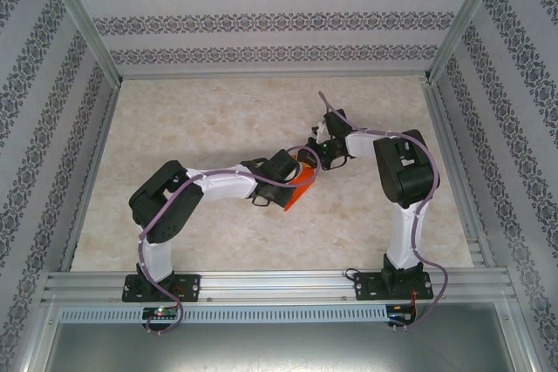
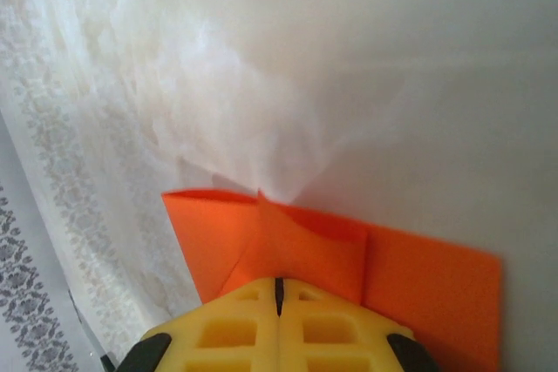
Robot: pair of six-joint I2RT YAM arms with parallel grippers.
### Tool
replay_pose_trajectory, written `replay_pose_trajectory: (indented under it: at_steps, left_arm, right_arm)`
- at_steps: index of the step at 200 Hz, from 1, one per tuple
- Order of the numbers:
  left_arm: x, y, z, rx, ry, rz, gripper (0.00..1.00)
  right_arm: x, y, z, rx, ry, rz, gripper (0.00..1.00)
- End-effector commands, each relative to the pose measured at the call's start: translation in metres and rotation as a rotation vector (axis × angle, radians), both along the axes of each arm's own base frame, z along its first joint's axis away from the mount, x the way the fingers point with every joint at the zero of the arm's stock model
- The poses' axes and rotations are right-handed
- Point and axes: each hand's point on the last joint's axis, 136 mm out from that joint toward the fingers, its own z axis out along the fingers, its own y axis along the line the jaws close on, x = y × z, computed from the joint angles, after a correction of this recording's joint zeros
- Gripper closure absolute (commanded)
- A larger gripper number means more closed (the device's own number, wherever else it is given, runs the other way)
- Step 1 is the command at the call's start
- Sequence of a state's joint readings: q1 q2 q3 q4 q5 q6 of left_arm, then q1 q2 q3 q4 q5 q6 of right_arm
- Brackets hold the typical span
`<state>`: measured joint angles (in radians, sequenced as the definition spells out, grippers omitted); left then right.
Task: Fold a paper plane with a square sheet of paper (pick it up from the middle)
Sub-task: Fourth fold the wing at the center of the table.
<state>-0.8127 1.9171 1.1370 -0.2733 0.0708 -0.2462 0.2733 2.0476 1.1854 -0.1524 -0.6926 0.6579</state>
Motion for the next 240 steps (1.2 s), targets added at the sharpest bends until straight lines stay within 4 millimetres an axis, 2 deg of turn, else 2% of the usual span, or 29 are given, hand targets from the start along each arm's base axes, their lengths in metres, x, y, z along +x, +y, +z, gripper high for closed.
replay_pose_trajectory:
  at_steps: [1, 66, 103, 137, 164, 193, 240]
  left_arm:
    - [-0.044, 0.061, -0.075, 0.286, 0.170, -0.017, 0.87]
    - [-0.045, 0.060, -0.075, 0.283, 0.177, -0.020, 0.87]
    - [-0.044, 0.057, -0.073, 0.271, 0.175, -0.019, 0.87]
    - [-0.041, 0.054, -0.070, 0.261, 0.168, -0.018, 0.87]
    - [-0.039, 0.049, -0.068, 0.244, 0.164, -0.021, 0.87]
    - [-0.038, 0.045, -0.064, 0.223, 0.160, -0.020, 0.87]
    - [-0.035, 0.039, -0.055, 0.183, 0.145, -0.011, 0.87]
  right_arm:
    - [0.039, -0.037, -0.016, -0.121, -0.081, -0.114, 0.98]
    - [0.050, -0.038, -0.011, -0.130, -0.100, -0.106, 0.98]
    - [0.048, -0.046, 0.019, -0.131, -0.166, -0.114, 0.98]
    - [0.021, -0.039, 0.047, -0.114, -0.208, -0.086, 0.98]
    - [-0.010, -0.016, 0.051, -0.043, -0.186, -0.042, 0.98]
    - [-0.038, 0.010, 0.040, 0.029, -0.131, -0.001, 0.98]
    - [-0.051, 0.023, 0.014, 0.064, -0.072, 0.012, 0.99]
